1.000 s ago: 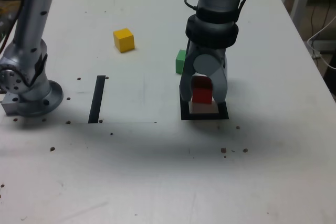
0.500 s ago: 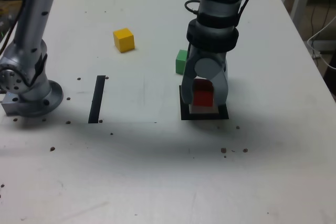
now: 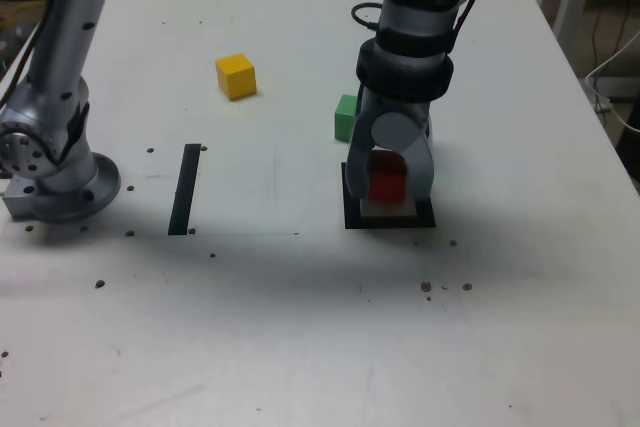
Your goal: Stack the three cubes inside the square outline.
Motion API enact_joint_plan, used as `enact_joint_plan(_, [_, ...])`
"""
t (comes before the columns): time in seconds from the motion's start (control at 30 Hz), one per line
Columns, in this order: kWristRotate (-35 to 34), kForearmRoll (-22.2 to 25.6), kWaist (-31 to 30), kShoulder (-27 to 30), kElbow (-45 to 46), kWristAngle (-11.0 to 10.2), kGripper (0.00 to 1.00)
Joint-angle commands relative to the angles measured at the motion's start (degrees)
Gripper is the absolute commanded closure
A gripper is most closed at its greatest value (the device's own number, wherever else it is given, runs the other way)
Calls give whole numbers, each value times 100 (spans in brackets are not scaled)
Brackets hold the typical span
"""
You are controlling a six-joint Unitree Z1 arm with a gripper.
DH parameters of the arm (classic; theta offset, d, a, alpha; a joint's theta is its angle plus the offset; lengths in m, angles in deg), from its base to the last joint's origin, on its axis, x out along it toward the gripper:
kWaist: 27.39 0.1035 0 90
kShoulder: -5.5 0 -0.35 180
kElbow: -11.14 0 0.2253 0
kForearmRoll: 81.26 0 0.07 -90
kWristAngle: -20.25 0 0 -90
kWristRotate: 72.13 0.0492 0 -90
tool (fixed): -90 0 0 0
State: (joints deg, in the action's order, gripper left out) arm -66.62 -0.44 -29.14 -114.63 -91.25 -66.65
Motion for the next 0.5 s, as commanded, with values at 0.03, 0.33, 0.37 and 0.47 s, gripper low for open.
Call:
enact_joint_plan(0.03, [19,-55,15,-44,56,32,11])
enact_joint_plan(0.33, [11,-86,16,6,133,37,2])
enact_joint_plan(0.37, [-2,-79,16,48,143,21,2])
enact_joint_plan(0.47, [-65,-42,17,199,190,-63,1])
